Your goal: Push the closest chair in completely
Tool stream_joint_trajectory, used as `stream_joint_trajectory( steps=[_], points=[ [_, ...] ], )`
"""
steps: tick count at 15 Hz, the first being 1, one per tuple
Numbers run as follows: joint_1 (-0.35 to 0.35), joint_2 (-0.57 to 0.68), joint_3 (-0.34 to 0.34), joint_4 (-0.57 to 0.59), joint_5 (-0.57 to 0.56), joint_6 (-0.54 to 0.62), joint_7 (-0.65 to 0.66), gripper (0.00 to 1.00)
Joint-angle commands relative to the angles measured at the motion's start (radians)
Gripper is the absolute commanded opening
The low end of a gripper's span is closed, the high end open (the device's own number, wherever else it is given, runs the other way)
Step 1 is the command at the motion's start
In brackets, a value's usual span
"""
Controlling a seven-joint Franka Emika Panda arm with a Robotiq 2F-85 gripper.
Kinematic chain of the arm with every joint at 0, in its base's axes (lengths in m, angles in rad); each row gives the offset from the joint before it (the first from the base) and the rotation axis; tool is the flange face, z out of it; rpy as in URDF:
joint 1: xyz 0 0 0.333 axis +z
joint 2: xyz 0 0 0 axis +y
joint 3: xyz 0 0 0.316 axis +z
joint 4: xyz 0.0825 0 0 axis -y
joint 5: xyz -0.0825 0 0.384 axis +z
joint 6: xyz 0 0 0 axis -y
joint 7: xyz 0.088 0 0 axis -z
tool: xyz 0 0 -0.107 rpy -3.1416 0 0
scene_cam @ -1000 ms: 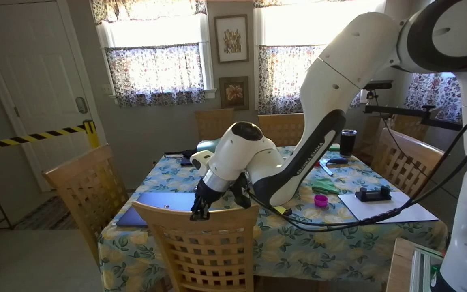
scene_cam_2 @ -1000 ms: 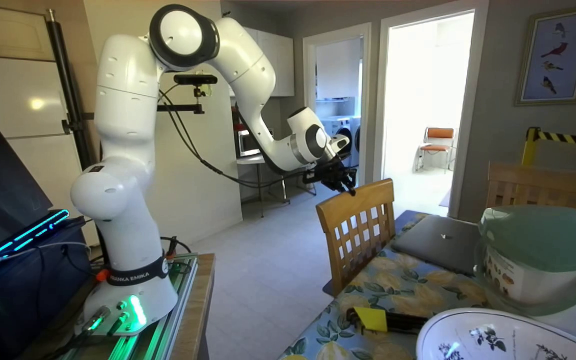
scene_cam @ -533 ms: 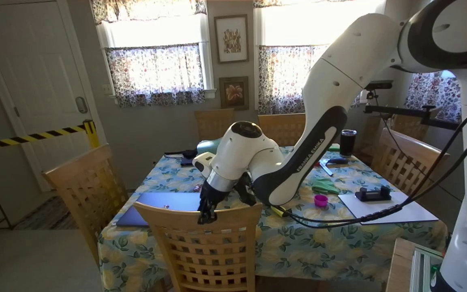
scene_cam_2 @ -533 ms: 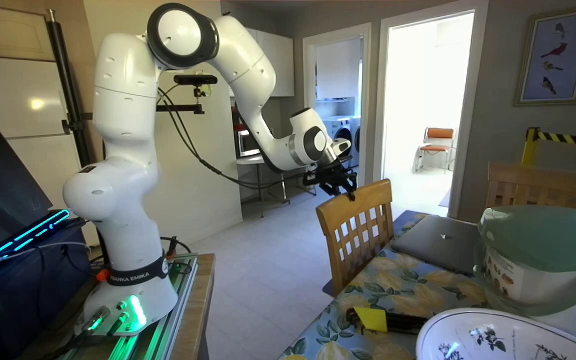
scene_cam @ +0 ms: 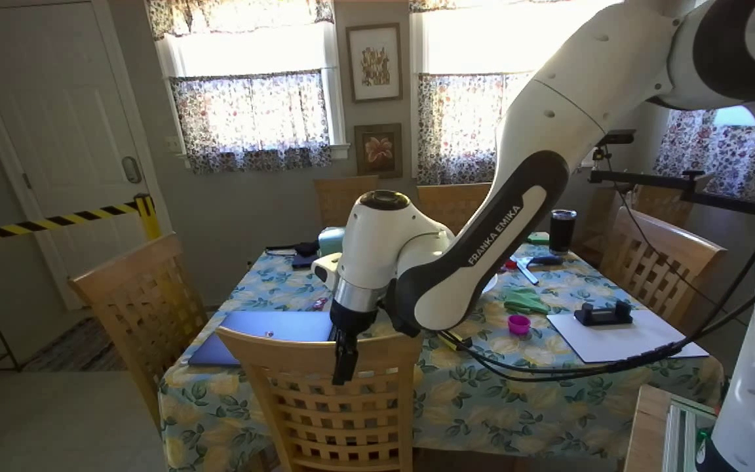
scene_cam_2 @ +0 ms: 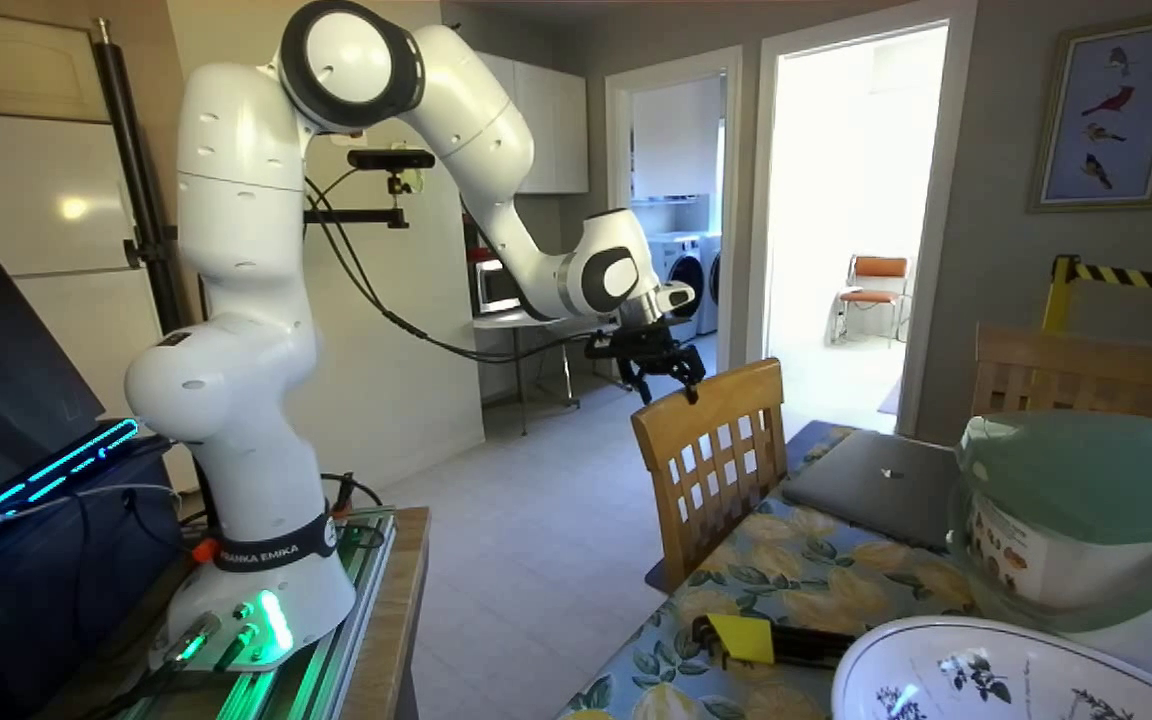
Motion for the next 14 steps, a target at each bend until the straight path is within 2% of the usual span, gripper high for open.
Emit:
stream_joint_trajectory(
  steps=[1, 4, 6, 9, 12, 14],
  points=[
    [0.113, -0.152, -0.072, -0.062, 0.217, -0.023, -0.009, 1.00],
    [0.187, -0.277, -0.132, -0.083, 0.321, -0.098, 0.103, 1.00],
    [0.215, -0.361, -0.165, -0.089, 0.327, -0.197, 0.191, 1.00],
    [0.232, -0.453, -0.194, -0.069, 0.351, -0.389, 0.294, 1.00],
    [0.243, -0.498, -0.224, -0.029, 0.410, -0.622, 0.314, 1.00],
    [0.246, -0.513, -0.239, -0.012, 0.440, -0.718, 0.314, 1.00]
  ],
)
